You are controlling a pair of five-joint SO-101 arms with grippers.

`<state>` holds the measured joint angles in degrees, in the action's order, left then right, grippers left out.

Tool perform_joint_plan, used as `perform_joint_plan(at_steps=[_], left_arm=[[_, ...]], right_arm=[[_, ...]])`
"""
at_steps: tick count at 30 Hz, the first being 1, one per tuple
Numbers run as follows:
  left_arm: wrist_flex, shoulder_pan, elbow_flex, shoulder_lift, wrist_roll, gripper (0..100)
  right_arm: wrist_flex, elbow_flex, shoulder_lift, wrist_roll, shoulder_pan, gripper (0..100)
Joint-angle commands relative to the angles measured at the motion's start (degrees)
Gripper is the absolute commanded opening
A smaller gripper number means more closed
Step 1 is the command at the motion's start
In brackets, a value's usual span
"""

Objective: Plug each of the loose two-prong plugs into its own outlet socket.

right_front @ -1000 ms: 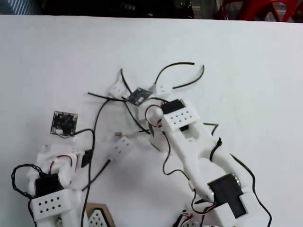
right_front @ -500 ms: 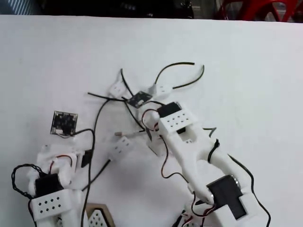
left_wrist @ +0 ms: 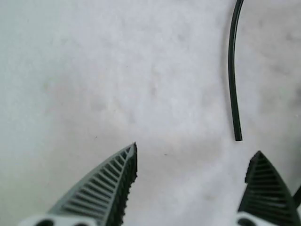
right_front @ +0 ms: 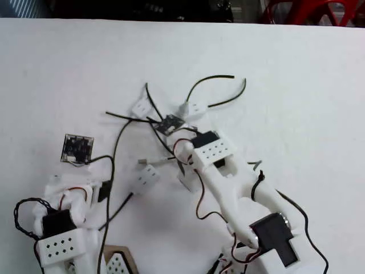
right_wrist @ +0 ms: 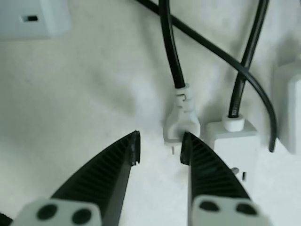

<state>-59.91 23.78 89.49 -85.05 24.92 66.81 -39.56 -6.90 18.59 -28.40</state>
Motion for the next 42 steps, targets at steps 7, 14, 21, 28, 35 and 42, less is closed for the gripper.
perform_joint_plan(at_steps=[7,14,21,28,35,42], left_arm=[[1.14,0.22,-0.35,-1.10,-0.35,35],[1.05,0.22,-0.35,-1.10,-0.35,35],[1.05,0.22,-0.26,-1.10,-0.35,35],[1.05,0.22,-0.26,-1.10,-0.35,35],[1.05,0.22,-0.26,-1.10,-0.35,35],[1.05,0.22,-0.26,-1.10,-0.35,35]], right_arm=[[-7.25,-3.52,-1.71,2.81,0.75,13.4],[-10.59,-3.34,0.13,2.90,4.44,13.4],[-10.24,0.00,6.37,2.99,5.32,8.7],[-7.16,0.09,3.30,6.33,5.14,3.9],[2.68,3.43,-4.79,6.07,6.37,14.4],[3.03,4.13,-3.91,6.07,6.64,14.4]])
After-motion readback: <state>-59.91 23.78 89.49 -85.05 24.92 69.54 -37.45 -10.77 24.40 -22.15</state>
